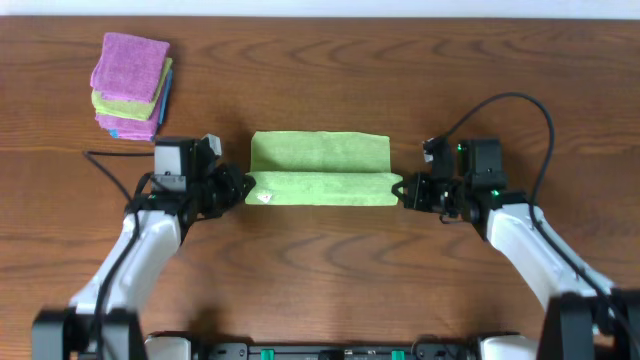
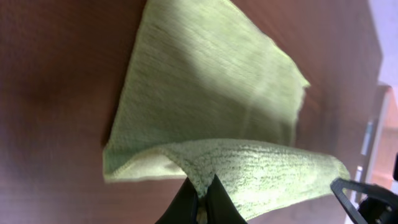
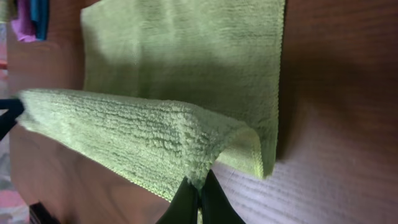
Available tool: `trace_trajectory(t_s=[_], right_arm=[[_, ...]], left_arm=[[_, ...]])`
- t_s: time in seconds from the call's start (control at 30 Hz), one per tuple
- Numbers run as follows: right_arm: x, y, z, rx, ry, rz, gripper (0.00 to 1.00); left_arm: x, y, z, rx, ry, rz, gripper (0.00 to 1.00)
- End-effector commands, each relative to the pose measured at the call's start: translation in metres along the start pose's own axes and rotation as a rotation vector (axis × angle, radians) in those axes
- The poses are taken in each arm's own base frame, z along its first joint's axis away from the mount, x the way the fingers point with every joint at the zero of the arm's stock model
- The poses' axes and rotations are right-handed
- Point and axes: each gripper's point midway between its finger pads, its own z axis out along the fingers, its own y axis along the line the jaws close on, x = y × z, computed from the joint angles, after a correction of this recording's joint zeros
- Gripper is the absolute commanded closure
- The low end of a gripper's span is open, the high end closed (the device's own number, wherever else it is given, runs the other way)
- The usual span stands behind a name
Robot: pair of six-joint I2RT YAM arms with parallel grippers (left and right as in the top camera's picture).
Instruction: Fold the cloth
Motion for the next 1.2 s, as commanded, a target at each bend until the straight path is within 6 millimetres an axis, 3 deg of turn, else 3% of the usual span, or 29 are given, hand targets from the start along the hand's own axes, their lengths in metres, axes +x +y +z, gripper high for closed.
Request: trace_trajectory(t_s=[0.0, 0.27, 0.37, 0.5, 0.7, 0.83, 0.87, 0.93, 0.97, 1.03, 1.07, 1.1, 1.13, 1.17], right_arm=[[-0.025, 0.000, 0.005, 0.017, -0.040, 0.009, 0.99], [-0.096, 0.015, 0.020, -0.011, -0.124, -0.044, 0.98], [-0.113, 0.016, 0.028, -0.015, -0.120, -0.036, 0.98], [-0.097, 0.008, 0.032, 0.013, -0.048, 0.009, 0.99], [-0.072, -0.005, 0.032, 0.069, 0.049, 0.017, 0.98], [-0.068, -0.005, 0.032, 0.080, 0.059, 0.018, 0.99], [-0.068, -0.005, 0.033, 0.080, 0.060, 0.017, 0.98], [-0.067, -0.004, 0.033, 0.079, 0.062, 0.015, 0.59], [-0.068, -0.004, 0.033, 0.079, 0.061, 0.015, 0.40], [-0.070, -0.004, 0.033, 0.077, 0.053, 0.012, 0.28], [-0.072, -0.003, 0.033, 0.075, 0.046, 0.008, 0.30], [-0.074, -0.003, 0.032, 0.071, 0.039, 0.004, 0.38], [-0.077, 0.000, 0.032, 0.065, 0.028, -0.003, 0.57], [-0.081, 0.002, 0.031, 0.061, 0.017, -0.011, 0.95]], left_arm=[[-0.022, 0.004, 0.012, -0.026, -0.031, -0.017, 0.94], [-0.092, -0.023, 0.035, -0.019, -0.077, 0.030, 0.94], [-0.105, -0.027, 0.040, -0.041, -0.064, 0.025, 0.94], [-0.092, -0.017, 0.038, -0.092, -0.005, 0.036, 0.94], [-0.064, 0.019, 0.031, -0.268, 0.090, 0.023, 0.94], [-0.059, 0.019, 0.032, -0.274, 0.106, 0.026, 0.94], [-0.058, 0.018, 0.032, -0.275, 0.106, 0.029, 0.89], [-0.057, 0.018, 0.032, -0.275, 0.111, 0.027, 0.21], [-0.055, 0.019, 0.031, -0.279, 0.118, 0.022, 0.05], [-0.051, 0.022, 0.029, -0.291, 0.136, 0.011, 0.05], [-0.049, 0.023, 0.028, -0.292, 0.142, 0.006, 0.05], [-0.049, 0.020, 0.027, -0.283, 0.145, 0.005, 0.04], [-0.049, 0.017, 0.026, -0.270, 0.145, 0.015, 0.01], [-0.051, 0.013, 0.024, -0.262, 0.135, 0.022, 0.00]])
